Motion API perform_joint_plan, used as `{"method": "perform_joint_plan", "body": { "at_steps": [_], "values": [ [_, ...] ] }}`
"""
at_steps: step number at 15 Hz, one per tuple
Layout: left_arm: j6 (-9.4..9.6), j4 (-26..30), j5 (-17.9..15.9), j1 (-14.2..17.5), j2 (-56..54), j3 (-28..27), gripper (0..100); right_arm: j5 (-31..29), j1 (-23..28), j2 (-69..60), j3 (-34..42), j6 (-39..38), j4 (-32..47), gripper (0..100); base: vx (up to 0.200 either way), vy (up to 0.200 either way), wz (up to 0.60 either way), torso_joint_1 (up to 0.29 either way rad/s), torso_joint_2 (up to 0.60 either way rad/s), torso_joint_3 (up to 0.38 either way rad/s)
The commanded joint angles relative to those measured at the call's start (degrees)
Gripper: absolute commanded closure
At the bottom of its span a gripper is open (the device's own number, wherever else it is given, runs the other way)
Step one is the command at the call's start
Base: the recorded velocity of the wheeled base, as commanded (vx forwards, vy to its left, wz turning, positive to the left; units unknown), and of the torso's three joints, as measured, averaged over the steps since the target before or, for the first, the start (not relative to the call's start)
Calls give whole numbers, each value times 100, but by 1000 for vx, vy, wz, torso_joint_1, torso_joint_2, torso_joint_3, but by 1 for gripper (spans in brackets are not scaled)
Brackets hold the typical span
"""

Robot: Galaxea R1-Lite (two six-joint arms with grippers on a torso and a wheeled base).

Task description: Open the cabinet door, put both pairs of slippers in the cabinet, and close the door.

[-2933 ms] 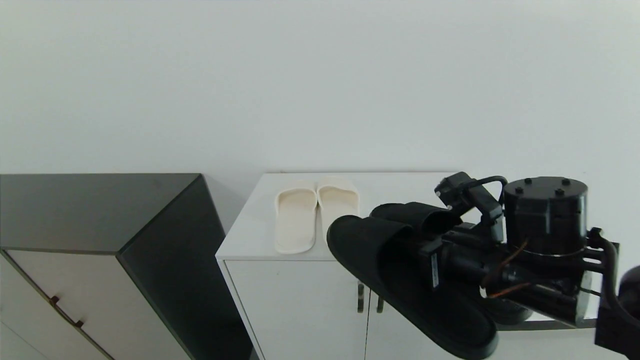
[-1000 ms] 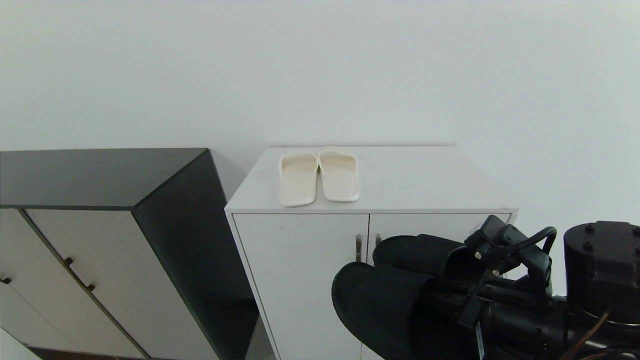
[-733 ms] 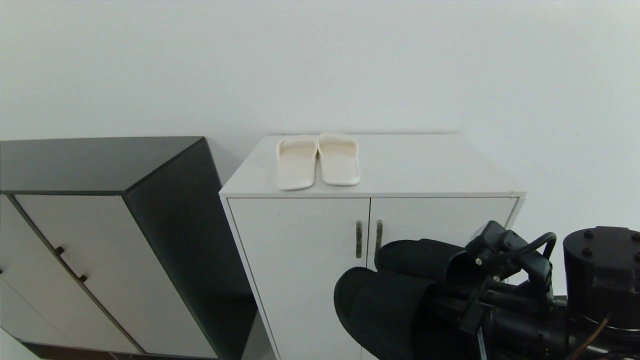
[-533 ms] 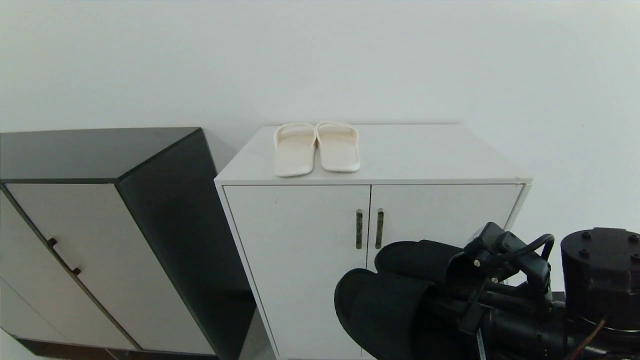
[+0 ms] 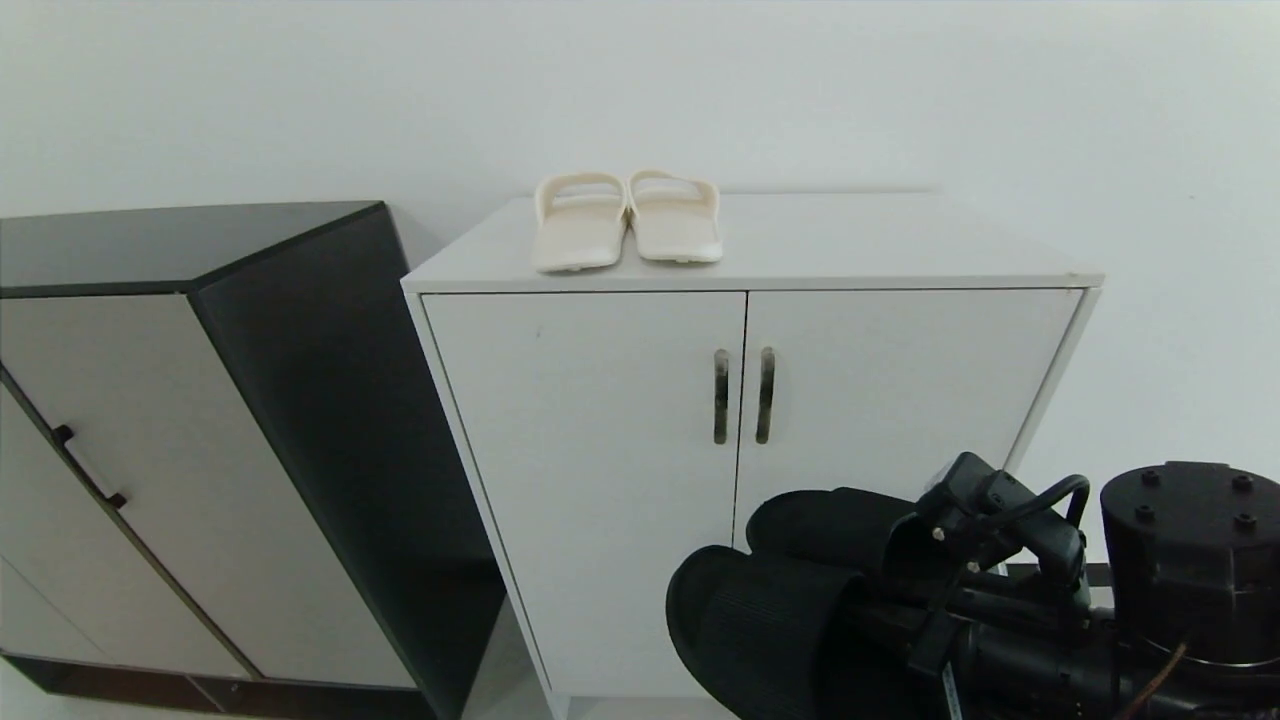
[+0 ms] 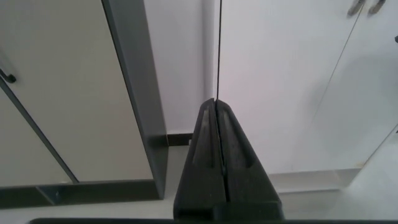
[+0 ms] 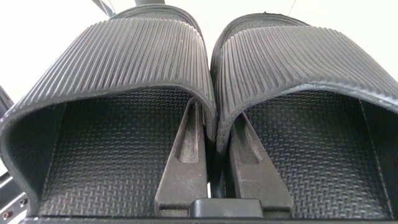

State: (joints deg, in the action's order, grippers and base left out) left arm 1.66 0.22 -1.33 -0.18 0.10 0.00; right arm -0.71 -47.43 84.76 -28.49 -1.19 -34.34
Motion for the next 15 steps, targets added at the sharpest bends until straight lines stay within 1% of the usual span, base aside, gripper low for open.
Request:
{"method": "perform_joint_plan", "body": {
  "at_steps": [1, 3, 4, 5, 6, 8, 9, 10, 11, 12, 13, 14, 15],
  "values": [
    [28, -4, 1, 1, -1, 0, 100, -8, -3, 67, 1, -4, -2, 100, 0, 0, 0, -119, 461, 344],
    [-34, 4, 1, 9, -1, 0, 100, 0, -3, 84, 1, -21, -2, 100, 0, 0, 0, -110, 461, 354],
    [-122, 4, 1, 1, -1, 0, 100, 0, 6, 137, -8, -21, -2, 100, 0, 0, 0, -76, 442, 354],
    [-122, 4, 1, 1, -1, 0, 0, 0, 6, 155, -8, -21, -2, 100, 0, 0, 0, -71, 442, 369],
    [-122, 4, 1, 1, -1, 0, 0, 0, 6, 155, -8, -21, -11, 100, 0, 0, 0, -46, 427, 378],
    [-60, -4, 1, 1, -1, 0, 0, 0, 6, 146, -8, -21, -29, 100, 0, 0, 0, -32, 435, 398],
    [-52, 4, 98, 1, -1, 0, 0, 0, 6, 146, 1, -21, -55, 100, 0, 0, 0, -12, 320, 295],
    [115, -31, 432, -8, 105, -369, 0, -8, 6, 120, 28, -21, -178, 100, 0, 0, 0, -12, 193, 183],
    [124, -31, 397, -43, 324, -782, 0, -8, 6, 120, 28, -12, -205, 100, 0, 0, 0, -2, 105, 105],
    [-403, -31, 291, -105, 1546, -2566, 0, -26, 6, 102, 45, -12, -284, 100, 0, 0, 0, 2, 56, 41],
    [-324, -31, 54, -131, 2293, -2918, 0, -17, 6, 120, 28, -12, -292, 100, 0, 0, 0, 7, 36, 51],
    [-69, -31, -368, -131, 2803, -2865, 0, -17, 6, 120, 54, -21, -292, 100, 0, 0, 0, 0, 0, 0],
    [10, -40, -851, -140, 3295, -2742, 0, -17, 6, 120, 72, -21, -292, 100, 0, 0, 0, 0, 0, 0]
  ]
}}
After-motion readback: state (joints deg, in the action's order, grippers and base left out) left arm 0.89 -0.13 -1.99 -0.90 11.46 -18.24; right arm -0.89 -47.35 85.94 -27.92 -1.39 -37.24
